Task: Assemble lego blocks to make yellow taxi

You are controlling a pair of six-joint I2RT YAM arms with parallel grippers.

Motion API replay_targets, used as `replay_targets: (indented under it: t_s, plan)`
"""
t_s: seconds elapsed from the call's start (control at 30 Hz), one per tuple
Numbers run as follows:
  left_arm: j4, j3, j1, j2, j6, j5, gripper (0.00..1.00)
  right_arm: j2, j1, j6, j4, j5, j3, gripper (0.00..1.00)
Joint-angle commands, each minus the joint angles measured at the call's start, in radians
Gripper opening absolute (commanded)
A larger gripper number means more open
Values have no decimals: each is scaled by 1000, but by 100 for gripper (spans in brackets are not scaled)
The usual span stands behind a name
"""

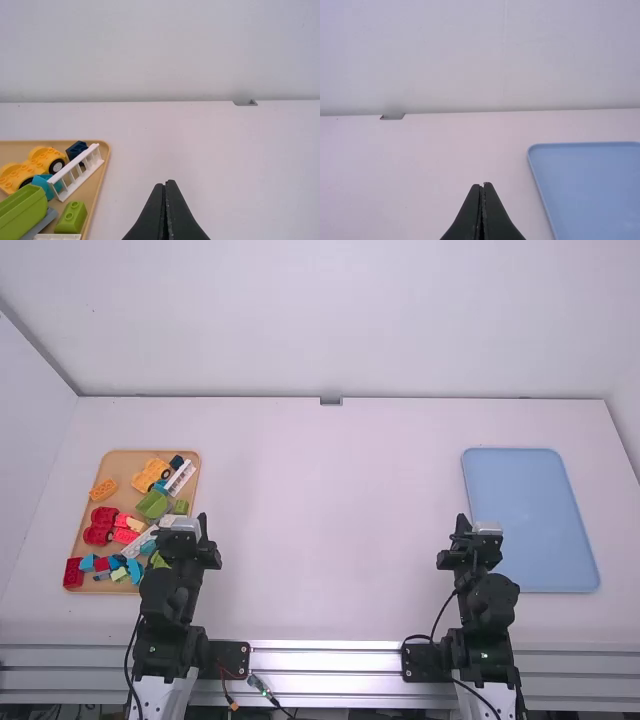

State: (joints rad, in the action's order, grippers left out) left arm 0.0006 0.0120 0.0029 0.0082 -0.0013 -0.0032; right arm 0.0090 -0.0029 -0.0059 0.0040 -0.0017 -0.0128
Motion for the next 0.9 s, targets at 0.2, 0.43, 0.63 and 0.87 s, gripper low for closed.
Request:
replay_targets:
  t_s: [0.2,0.43,0.63,0.87]
  plan:
    - [-3,13,-1,15,2,-4,2,11,0,-5,-1,-1,-10,2]
    - [-32,81,-3,95,18,-19,7,82,2,-27,-25,-10,-74,7]
    - [-56,164,-6,203,28,-43,14,190,9,-53,-61,-21,-172,14]
    - [-93,294,-1,369,24,-99,25,369,29,-84,-99,-38,-320,25]
